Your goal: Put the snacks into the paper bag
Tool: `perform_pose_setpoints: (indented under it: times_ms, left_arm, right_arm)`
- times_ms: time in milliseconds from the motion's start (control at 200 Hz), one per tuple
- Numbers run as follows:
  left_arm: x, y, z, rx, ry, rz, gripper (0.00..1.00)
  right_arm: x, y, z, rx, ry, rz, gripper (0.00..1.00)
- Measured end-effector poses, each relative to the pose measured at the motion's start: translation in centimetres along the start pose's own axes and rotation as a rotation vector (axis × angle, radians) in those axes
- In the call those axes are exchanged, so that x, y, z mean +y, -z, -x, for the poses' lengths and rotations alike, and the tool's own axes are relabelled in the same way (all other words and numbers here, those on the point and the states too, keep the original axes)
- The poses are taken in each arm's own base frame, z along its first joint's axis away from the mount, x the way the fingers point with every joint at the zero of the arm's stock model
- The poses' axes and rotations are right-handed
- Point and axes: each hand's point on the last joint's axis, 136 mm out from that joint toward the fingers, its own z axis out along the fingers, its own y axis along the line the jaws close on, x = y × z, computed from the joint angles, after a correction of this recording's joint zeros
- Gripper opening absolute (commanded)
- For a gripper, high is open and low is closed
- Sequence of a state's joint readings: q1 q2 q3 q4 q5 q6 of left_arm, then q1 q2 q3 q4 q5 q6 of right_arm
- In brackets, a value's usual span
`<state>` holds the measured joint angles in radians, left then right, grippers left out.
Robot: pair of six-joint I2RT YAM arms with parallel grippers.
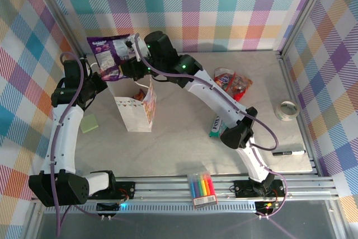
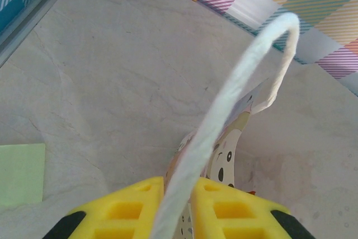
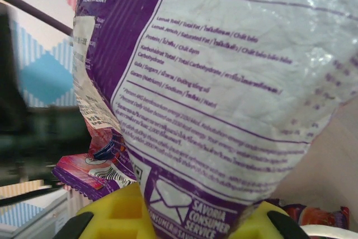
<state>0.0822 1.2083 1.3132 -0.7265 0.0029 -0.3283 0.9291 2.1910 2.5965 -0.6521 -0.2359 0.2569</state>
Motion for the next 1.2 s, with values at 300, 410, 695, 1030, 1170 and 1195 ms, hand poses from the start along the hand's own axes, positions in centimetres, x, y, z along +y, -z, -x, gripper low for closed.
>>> perform_pose_setpoints:
  times_ms: [300, 410, 695, 1030, 1170, 1195]
  left_arm:
    - [-0.3, 0.7, 0.1, -0.012, 0.001, -0.018, 0.19]
    - [-0.3, 0.7, 0.0, -0.01, 0.001, -0.022, 0.19]
    - [0.1, 0.5, -0.8, 0.008, 0.008, -0.019, 0.19]
    - [0.5, 0.2, -1.4, 0.023, 0.029, -0.015, 0.19]
    - [0.5, 0.2, -1.4, 0.023, 0.029, -0.015, 0.18]
    - [0.5, 0.2, -1.4, 0.023, 0.029, -0.015, 0.18]
  right_arm:
    - [3.5, 2.2, 2.0, -0.054, 0.02, 0.06, 0.09]
    - [3.8, 1.7, 1.6, -0.046, 0.003, 0.082, 0.09]
    - [2.1, -2.4, -0.8, -0.007, -0.052, 0.09, 0.09]
    - [-0.3, -3.8, -2.2, 0.031, -0.141, 0.062, 0.09]
    - [-1.8, -3.6, -2.6, 0.048, -0.164, 0.024, 0.09]
    - [-2.0, -3.5, -2.7, 0.051, -0.166, 0.014, 0.09]
